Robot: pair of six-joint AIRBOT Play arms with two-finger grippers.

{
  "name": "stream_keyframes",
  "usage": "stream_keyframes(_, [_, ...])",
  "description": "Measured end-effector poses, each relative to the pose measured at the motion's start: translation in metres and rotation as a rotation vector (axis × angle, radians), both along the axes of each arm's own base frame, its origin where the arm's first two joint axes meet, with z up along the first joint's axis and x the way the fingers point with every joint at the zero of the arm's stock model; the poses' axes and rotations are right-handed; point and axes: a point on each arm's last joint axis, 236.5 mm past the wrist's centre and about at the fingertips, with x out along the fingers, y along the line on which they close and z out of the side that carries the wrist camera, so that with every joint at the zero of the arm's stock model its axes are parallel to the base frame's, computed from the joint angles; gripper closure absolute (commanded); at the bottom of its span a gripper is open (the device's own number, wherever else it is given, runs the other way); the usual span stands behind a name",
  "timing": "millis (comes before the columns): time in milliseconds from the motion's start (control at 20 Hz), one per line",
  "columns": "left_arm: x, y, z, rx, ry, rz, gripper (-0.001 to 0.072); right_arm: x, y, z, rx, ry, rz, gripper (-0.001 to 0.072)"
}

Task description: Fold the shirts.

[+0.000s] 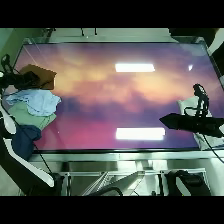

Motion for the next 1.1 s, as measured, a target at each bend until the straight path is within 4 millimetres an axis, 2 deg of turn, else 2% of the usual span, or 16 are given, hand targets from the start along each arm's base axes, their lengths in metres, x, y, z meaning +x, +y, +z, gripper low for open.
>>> stream_keyframes(50, [0.004,0.005,-0.017,0.005,-0.003,0.024,0.0203,0.001,0.000,0.000,0.000,-0.003,-0.002,0.0691])
stream_keyframes(150, [0.010,0.012,-0.038,0.033,-0.016,0.035,0.0585,0.001,0.000,0.001,0.000,-0.005,-0.003,0.0690])
stream_keyframes(200, [0.012,0.012,-0.045,0.050,-0.022,0.026,0.0695,0.001,0.000,0.001,0.001,-0.006,-0.003,0.0690])
stream_keyframes(350, [0.016,0.006,-0.050,0.100,-0.020,-0.026,0.0701,0.001,0.000,0.001,0.001,-0.006,-0.004,0.0690])
stream_keyframes(450, [0.019,-0.001,-0.041,0.126,-0.015,-0.063,0.0701,0.002,0.000,0.001,0.001,-0.006,-0.004,0.0691])
stream_keyframes(500, [0.021,-0.006,-0.029,0.138,-0.025,-0.079,0.0701,0.002,0.000,0.001,0.001,-0.006,-0.004,0.0690])
stream_keyframes(600, [0.030,-0.019,0.016,0.172,-0.092,-0.110,0.0700,0.002,0.000,0.001,0.001,-0.007,-0.004,0.0690])
stream_keyframes(700, [0.035,-0.049,0.077,0.175,-0.191,-0.167,0.0700,0.002,0.000,0.001,0.001,-0.007,-0.004,0.0690])
stream_keyframes(800, [0.030,-0.096,0.149,0.134,-0.303,-0.242,0.0700,0.002,0.000,0.001,0.001,-0.008,-0.005,0.0691])
stream_keyframes(850, [0.020,-0.126,0.184,0.098,-0.349,-0.295,0.0700,0.002,0.000,0.001,0.001,-0.008,-0.005,0.0690])
stream_keyframes(900, [0.006,-0.156,0.212,0.063,-0.376,-0.353,0.0700,0.002,0.000,0.001,0.001,-0.008,-0.005,0.0691])
stream_keyframes(1000, [-0.037,-0.225,0.251,-0.029,-0.387,-0.495,0.0700,0.002,0.000,0.001,0.001,-0.008,-0.005,0.0691])
stream_keyframes(1100, [-0.087,-0.290,0.264,-0.117,-0.339,-0.635,0.0700,0.002,0.000,0.001,0.001,-0.007,-0.005,0.0690])
